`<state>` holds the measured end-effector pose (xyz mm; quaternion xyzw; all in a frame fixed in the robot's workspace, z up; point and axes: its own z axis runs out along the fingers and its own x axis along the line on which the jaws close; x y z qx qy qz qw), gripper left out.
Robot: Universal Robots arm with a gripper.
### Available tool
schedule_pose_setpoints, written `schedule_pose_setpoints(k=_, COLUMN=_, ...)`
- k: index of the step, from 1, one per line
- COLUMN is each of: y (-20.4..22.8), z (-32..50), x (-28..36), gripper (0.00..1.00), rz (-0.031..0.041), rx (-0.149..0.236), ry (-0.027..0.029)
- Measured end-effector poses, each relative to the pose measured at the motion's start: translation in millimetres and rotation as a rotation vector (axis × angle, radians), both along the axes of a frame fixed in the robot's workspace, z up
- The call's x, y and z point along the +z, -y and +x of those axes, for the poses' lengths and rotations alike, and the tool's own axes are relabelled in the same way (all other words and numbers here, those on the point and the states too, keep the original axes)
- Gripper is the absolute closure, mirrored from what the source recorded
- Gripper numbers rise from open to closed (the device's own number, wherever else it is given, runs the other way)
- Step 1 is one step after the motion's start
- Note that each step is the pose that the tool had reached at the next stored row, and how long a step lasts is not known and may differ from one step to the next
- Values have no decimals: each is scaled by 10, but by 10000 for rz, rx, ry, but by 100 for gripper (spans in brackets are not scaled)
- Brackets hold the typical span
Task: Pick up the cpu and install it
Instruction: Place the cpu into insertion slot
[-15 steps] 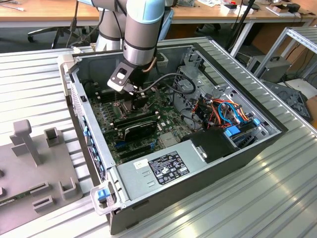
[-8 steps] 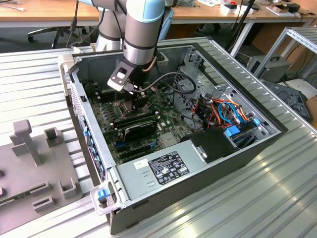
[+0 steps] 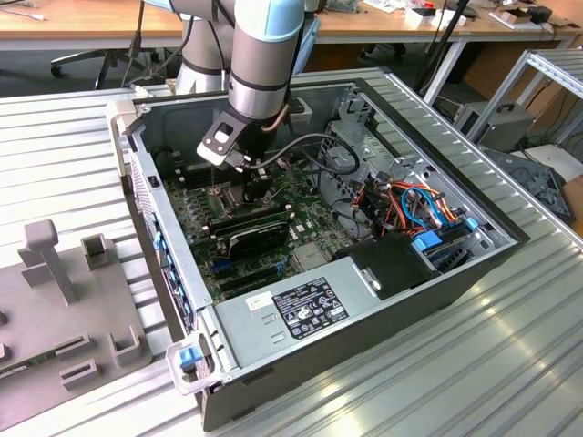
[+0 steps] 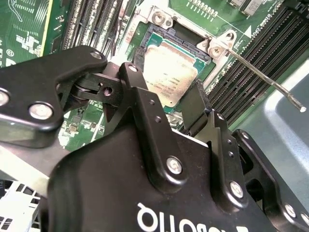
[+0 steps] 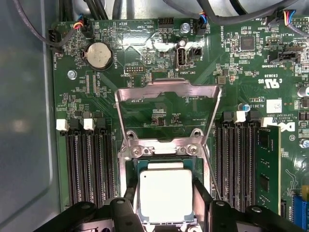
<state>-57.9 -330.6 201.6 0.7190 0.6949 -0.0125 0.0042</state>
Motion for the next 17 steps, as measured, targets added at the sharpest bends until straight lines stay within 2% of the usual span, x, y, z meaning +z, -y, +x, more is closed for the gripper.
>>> schedule_pose_setpoints(k=5, y=-14, z=0, x=-7, gripper=45, rz=-5, rx=5, ry=-3)
schedule_pose_setpoints(k=17, y=8, z=-9, x=-16, gripper=45, rz=-3, rx=3, ry=-2)
